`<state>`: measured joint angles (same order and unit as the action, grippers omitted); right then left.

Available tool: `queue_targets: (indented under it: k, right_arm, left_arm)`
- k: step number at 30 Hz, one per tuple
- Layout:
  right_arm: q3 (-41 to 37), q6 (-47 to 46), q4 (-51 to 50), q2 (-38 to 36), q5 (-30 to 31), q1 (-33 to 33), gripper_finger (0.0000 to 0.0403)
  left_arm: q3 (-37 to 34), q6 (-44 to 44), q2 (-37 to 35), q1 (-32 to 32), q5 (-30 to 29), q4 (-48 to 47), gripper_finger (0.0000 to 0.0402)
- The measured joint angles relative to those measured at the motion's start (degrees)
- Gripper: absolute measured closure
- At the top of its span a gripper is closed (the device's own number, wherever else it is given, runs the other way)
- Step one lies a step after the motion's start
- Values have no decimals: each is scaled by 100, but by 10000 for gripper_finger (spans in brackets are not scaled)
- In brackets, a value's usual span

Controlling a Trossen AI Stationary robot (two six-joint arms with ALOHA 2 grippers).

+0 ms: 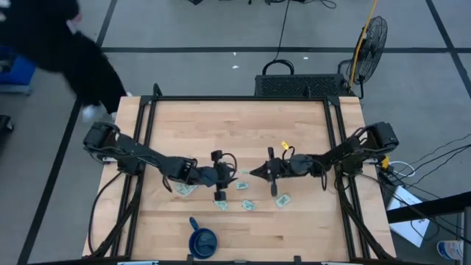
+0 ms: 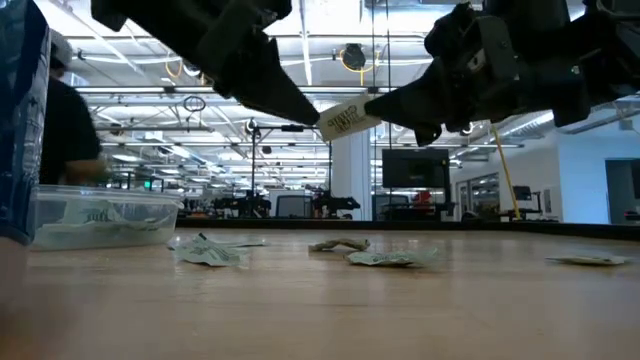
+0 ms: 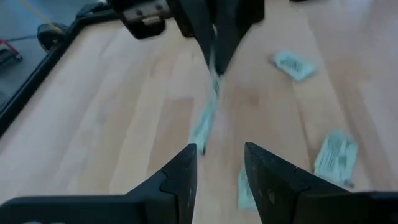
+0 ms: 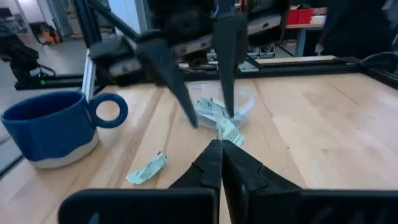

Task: Pick and place Stevia / Truvia into bins
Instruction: Put the stevia packet into the transparent container

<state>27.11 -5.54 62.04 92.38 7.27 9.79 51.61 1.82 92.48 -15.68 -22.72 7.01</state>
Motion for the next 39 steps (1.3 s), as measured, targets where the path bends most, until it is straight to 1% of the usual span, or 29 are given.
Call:
queue_targets:
  k: [3,5,6,14,16,19,23,24,26,29,31,36,39]
  right_arm:
    - [1,-121,-8,0,-3,-44,403]
    - [0,-129,17,0,-2,-44,403]
    - [0,-131,20,0,-4,-44,403]
    - [0,-106,49,0,-4,-44,403]
    - [0,-98,99,0,-2,-44,403]
    - [0,-75,137,0,0,-44,403]
    - [0,72,142,0,-1,-44,403]
    - [0,104,131,0,-2,-44,403]
    - [0,108,122,0,-2,-44,401]
    - [0,40,107,0,-2,-44,388]
    - [0,40,91,0,2,-44,373]
    - [0,218,-301,-2,41,-44,321]
    - [0,199,-640,-2,284,-42,292]
  left_arm:
    - [18,-320,271,23,63,600,261]
    - [-15,-468,359,33,8,704,261]
    - [-4,-527,436,49,16,906,261]
    - [1,-719,464,189,67,1139,261]
    - [1,-795,464,208,65,1151,266]
    - [1,-883,464,247,76,1065,297]
    - [1,-876,464,293,70,1087,374]
    - [1,-879,464,294,66,1093,386]
    - [1,-876,464,293,2,1100,389]
    - [1,-861,464,291,-31,1081,387]
    - [1,-859,464,293,-35,1067,394]
    - [1,-856,464,268,-159,1032,395]
    - [-1,-871,317,192,-417,634,396]
